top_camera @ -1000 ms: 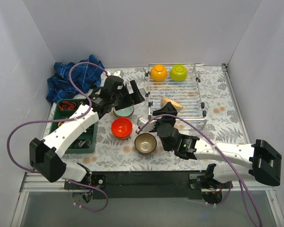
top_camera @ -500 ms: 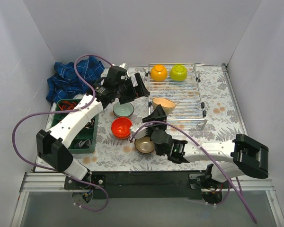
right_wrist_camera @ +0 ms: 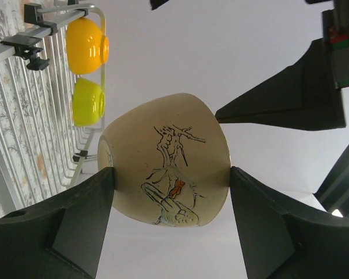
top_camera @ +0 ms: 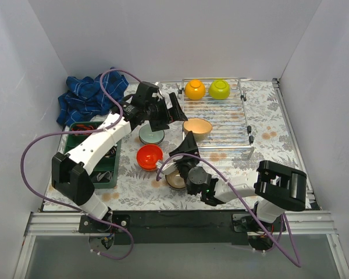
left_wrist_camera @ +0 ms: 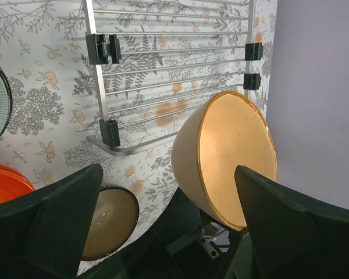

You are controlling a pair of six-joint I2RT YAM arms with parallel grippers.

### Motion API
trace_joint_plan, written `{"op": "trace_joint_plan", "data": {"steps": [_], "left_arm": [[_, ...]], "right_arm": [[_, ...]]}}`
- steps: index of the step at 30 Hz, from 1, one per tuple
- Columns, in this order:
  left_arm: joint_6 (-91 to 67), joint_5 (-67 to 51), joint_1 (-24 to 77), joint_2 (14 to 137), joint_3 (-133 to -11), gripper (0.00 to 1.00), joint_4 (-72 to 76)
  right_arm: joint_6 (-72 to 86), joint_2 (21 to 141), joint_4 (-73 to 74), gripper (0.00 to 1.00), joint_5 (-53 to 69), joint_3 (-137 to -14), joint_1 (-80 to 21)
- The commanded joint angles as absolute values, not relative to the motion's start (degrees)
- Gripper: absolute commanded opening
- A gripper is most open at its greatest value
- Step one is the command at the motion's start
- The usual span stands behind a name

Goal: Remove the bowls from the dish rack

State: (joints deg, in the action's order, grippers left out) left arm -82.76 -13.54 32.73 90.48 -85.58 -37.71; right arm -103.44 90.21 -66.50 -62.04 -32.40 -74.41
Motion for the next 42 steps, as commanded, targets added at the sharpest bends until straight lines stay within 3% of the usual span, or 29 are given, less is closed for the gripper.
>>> {"op": "trace_joint_plan", "data": {"steps": [1, 8, 12, 13, 22, 27, 29, 30, 32, 33, 36, 39, 42], "left_arm": [[-83.49, -19.06, 32.34, 91.4, -85.52, 0.98, -38.23], [-83.76, -22.49, 32.34, 93.69, -86.13, 0.9, -38.32], [-83.5, -26.09, 32.26, 96.58, -86.92, 0.74, -39.55], [-83.32, -26.8, 32.26, 96.94, -87.01, 0.65, -40.16], [-78.32, -30.49, 32.17, 100.9, -93.08, 0.33, -47.54], [-77.7, -32.43, 32.26, 100.9, -92.46, 0.01, -48.25], [-77.69, -31.56, 31.99, 100.55, -92.81, 0.0, -48.25], [-77.7, -31.03, 31.82, 100.37, -93.07, 0.0, -48.16], [-77.96, -29.37, 31.29, 100.28, -93.86, 0.0, -47.81], [-77.87, -28.83, 30.68, 100.2, -95.09, 0.0, -47.9], [-77.96, -25.67, 28.92, 100.46, -98.33, 0.0, -48.16], [-77.61, -21.65, 27.08, 101.07, -101.76, 0.0, -48.25], [-76.91, -16.55, 25.85, 100.9, -103.36, 0.0, -47.38]], "right_arm": [[-110.48, 91.32, -85.51, 0.01, -63.37, -34.54, -75.06], [-111.8, 92.46, -88.68, 0.01, -63.55, -33.05, -75.76], [-112.32, 93.25, -89.73, 0.01, -63.54, -33.31, -75.85], [-112.59, 93.6, -90.08, 0.01, -63.54, -33.31, -75.85], [-111.89, 93.43, -90.62, 0.01, -62.58, -31.82, -76.03], [-110.57, 93.43, -89.04, 0.01, -62.4, -31.55, -76.03], [-109.61, 93.08, -87.89, 0.01, -62.66, -31.55, -76.11], [-109.34, 93.08, -87.72, 0.16, -62.67, -31.38, -76.2], [-108.55, 92.46, -86.23, 0.34, -62.93, -31.29, -76.29], [-107.41, 92.11, -85.44, 0.5, -63.19, -31.12, -76.38], [-105.65, 90.53, -82.1, 0.76, -63.54, -30.15, -76.81], [-102.84, 89.12, -79.81, 0.89, -64.16, -29.53, -77.08], [-101.08, 88.07, -79.02, 0.95, -65.12, -29.36, -77.17]]}}
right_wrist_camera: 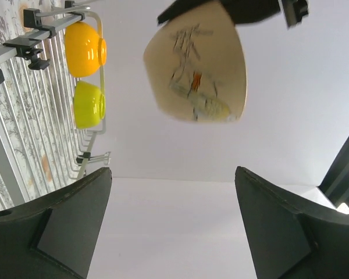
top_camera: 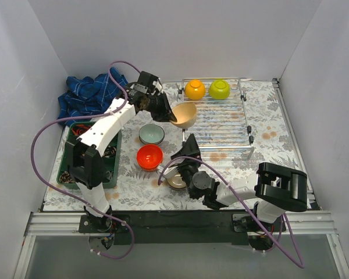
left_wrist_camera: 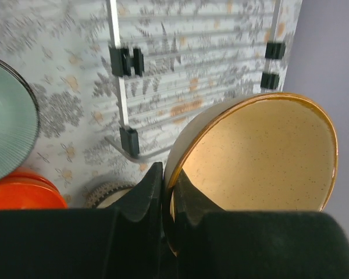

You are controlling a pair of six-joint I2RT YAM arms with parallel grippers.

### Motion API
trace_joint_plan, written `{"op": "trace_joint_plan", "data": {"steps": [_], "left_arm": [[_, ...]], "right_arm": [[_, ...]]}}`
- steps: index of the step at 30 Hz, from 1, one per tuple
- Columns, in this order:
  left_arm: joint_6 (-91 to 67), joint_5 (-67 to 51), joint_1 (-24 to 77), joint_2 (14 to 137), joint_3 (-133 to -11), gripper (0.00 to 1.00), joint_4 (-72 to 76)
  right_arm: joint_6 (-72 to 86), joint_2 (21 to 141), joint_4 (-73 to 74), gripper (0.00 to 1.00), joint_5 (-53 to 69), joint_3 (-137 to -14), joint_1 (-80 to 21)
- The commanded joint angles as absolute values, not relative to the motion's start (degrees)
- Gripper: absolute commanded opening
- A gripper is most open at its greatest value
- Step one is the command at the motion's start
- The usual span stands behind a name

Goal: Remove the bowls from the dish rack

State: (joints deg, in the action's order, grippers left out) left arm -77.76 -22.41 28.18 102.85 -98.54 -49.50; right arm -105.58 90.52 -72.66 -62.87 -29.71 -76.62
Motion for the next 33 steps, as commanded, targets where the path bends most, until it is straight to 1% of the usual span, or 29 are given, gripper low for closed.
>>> {"op": "trace_joint_plan", "data": {"steps": [1, 3, 4, 6, 7, 8, 9, 10, 11, 15, 17, 18, 21, 23, 25, 27, 29, 30, 33], "left_arm": [[-76.3, -14.61, 25.67, 100.2, -103.01, 0.0, -46.94], [-75.15, -9.18, 25.75, 98.8, -101.87, 0.0, -45.19], [-74.19, -7.49, 25.75, 96.96, -99.52, 0.0, -44.48], [-73.04, -4.41, 25.66, 94.93, -96.7, 0.0, -42.9], [-72.43, -2.31, 25.66, 93.79, -95.46, 0.0, -42.54], [-71.2, -1.59, 25.75, 91.78, -92.93, 0.0, -42.28], [-70.67, -0.89, 25.75, 90.54, -91.6, 0.0, -41.84], [-70.06, -0.7, 25.66, 89.31, -90.36, 0.0, -41.66], [-69.27, 1.12, 25.66, 86.69, -87.39, 0.0, -41.23], [-67.77, 1.58, 25.75, 79.73, -79.65, 0.0, -38.85], [-67.59, 0.19, 25.84, 77.27, -76.74, 0.0, -38.24], [-67.59, 0.09, 25.93, 75.25, -74.12, 0.0, -38.06], [-68.2, -3.42, 26.89, 71.91, -69.63, 0.0, -37.62], [-68.64, -3.6, 28.73, 70.23, -67.6, 0.0, -37.44], [-69.34, -2.64, 30.66, 68.56, -65.49, 0.0, -37.27], [-70.13, -0.72, 34.61, 68.12, -64.34, 0.0, -37.27], [-71.8, 1.12, 38.99, 68.11, -63.2, 0.0, -37.0], [-72.33, 1.66, 40.33, 68.29, -62.76, 0.0, -36.57], [-73.39, 4.13, 45.51, 69.34, -61.53, 0.0, -35.69]], "right_arm": [[-99.68, 87.72, -78.23, 0.96, -65.56, -29.44, -77.25], [-97.31, 86.84, -75.95, 0.96, -66.0, -29.53, -77.17], [-95.38, 85.88, -71.76, 0.97, -66.44, -29.88, -77.17], [-87.31, 84.3, -65.69, 0.97, -66.79, -30.67, -77.17], [-83.71, 82.29, -57.21, 0.97, -66.8, -31.28, -77.08], [-75.15, 81.13, -51.91, 0.97, -66.71, -33.12, -76.73], [-71.14, 79.21, -47.77, 0.97, -66.53, -34.09, -76.47], [-67.62, 78.32, -39.81, 0.97, -65.84, -34.97, -76.12], [-63.59, 77.44, -36.42, 0.97, -65.4, -36.98, -75.07], [-42.52, 73.66, -18.31, 0.97, -59.61, -42.53, -70.85], [-36.85, 72.34, -10.16, 0.96, -56.53, -45.33, -67.35], [-30.47, 71.12, -7.85, 0.96, -52.77, -46.31, -66.02], [-23.22, 68.57, -1.69, 0.96, -45.04, -48.94, -60.39], [-16.9, 67.59, 1.74, 0.97, -40.45, -50.53, -56.37], [-10.24, 66.27, 5.09, 0.97, -32.9, -52.2, -53.36], [-5.91, 64.7, 6.06, 0.96, -26.32, -52.56, -48.79], [-0.47, 63.55, 6.06, 0.96, -22.7, -52.03, -44.59], [2.0, 62.5, 6.06, 0.96, -18.41, -51.86, -42.99], [7.28, 60.83, 6.06, 0.96, -12.07, -50.89, -37.89]]}}
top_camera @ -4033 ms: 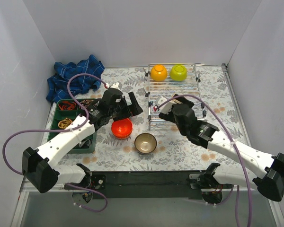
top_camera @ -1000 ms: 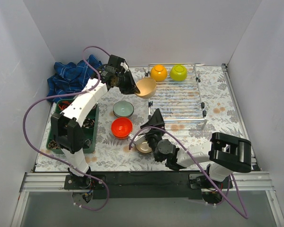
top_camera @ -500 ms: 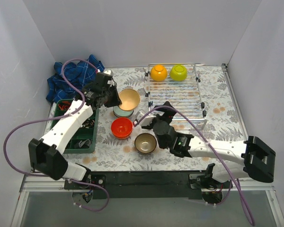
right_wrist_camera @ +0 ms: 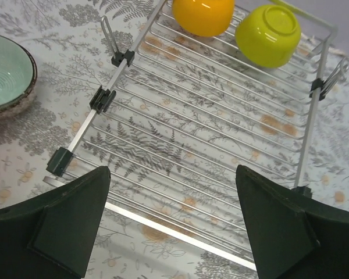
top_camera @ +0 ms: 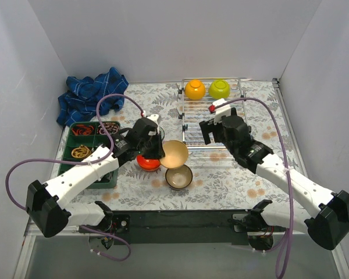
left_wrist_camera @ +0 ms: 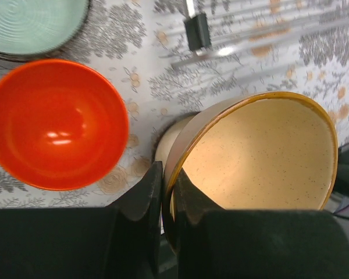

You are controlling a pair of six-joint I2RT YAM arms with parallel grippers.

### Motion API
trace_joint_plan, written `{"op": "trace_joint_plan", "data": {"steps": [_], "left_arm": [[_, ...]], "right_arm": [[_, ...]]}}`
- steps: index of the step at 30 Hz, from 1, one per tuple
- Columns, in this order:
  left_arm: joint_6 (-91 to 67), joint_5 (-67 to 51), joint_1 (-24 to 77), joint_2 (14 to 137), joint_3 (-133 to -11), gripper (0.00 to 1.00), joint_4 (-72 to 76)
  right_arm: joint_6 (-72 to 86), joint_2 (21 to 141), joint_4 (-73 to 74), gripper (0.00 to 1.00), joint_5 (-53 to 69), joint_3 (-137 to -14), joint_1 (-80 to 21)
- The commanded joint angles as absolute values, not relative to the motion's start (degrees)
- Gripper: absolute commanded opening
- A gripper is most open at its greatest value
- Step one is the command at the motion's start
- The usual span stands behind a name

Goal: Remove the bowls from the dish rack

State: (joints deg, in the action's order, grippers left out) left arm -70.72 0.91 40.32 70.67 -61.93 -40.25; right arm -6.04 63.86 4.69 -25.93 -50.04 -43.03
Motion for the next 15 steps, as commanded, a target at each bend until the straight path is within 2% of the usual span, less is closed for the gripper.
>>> {"op": "trace_joint_plan", "data": {"steps": [1, 15], "left_arm": [[-73.48, 5.7, 46.57, 69.69, -61.35, 0.0, -35.51], [-71.54, 15.29, 57.04, 76.02, -59.33, 0.0, -34.81]], "right_arm": [[8.25, 60.39, 6.06, 0.96, -11.35, -50.45, -36.92], [13.45, 53.62, 6.07, 0.96, -5.71, -43.25, -30.68]]}}
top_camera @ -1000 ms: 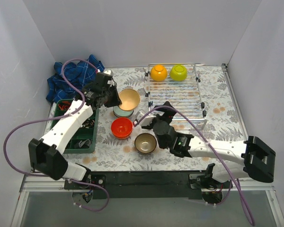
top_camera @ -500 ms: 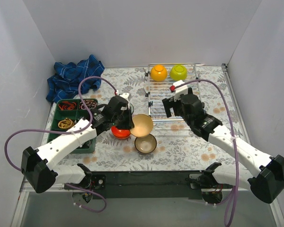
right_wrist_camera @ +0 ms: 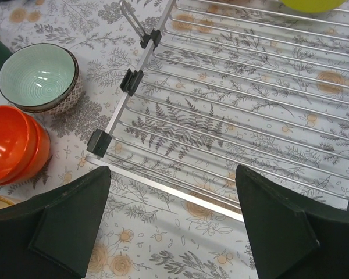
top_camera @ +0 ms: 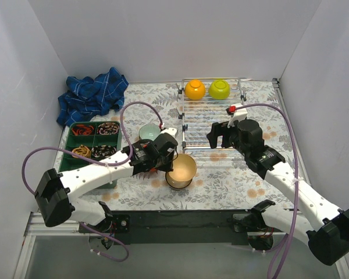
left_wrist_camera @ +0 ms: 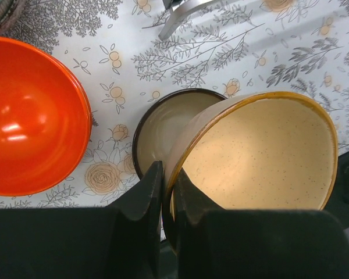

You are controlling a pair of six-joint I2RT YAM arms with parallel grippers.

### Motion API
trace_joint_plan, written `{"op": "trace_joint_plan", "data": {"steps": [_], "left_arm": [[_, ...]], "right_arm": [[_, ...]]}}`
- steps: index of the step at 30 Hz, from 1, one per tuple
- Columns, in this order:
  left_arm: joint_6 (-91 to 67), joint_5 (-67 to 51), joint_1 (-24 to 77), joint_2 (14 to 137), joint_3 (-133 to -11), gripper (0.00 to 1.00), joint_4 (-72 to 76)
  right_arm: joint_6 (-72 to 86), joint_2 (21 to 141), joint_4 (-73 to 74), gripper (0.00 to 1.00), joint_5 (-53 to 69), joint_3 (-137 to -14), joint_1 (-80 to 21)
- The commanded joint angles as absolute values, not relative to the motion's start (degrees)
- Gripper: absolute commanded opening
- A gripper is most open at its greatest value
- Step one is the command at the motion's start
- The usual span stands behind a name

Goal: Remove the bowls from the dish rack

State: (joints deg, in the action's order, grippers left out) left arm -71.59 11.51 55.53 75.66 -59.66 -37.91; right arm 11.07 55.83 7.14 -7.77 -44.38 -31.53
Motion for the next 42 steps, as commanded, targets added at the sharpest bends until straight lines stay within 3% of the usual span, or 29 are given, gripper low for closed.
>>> {"op": "trace_joint_plan", "data": {"steps": [1, 17, 21, 24, 26, 32, 38, 42], "left_arm": [[-71.8, 15.64, 57.3, 76.81, -58.98, 0.0, -34.72], [-74.35, 15.91, 58.89, 80.24, -55.2, 0.0, -32.08], [-75.76, 15.91, 58.89, 79.89, -54.32, 0.06, -31.9], [-77.16, 15.65, 58.8, 79.19, -54.05, 0.11, -31.99], [-78.04, 15.47, 58.89, 77.96, -53.96, 0.25, -32.25], [-81.73, 16.08, 58.89, 73.57, -53.17, 0.44, -33.04], [-85.86, 18.01, 58.8, 72.25, -53.53, 0.45, -37.87], [-87.36, 18.46, 58.8, 73.47, -52.56, 0.38, -39.11]], "right_arm": [[13.45, 53.35, 6.06, 0.96, -5.63, -43.07, -30.5], [13.62, 48.61, 8.08, 0.95, -4.83, -40.43, -29.36], [13.62, 47.9, 8.61, 0.95, -4.48, -40.17, -29.27], [13.89, 47.11, 9.05, 0.95, -4.39, -39.99, -29.35], [13.89, 46.41, 9.23, 0.95, -4.31, -39.9, -29.27], [14.41, 44.83, 10.02, 0.95, -3.87, -39.64, -29.18], [14.33, 43.51, 10.9, 0.95, -4.22, -39.64, -29.18], [14.59, 43.42, 11.07, 0.95, -4.22, -39.2, -29.18]]}}
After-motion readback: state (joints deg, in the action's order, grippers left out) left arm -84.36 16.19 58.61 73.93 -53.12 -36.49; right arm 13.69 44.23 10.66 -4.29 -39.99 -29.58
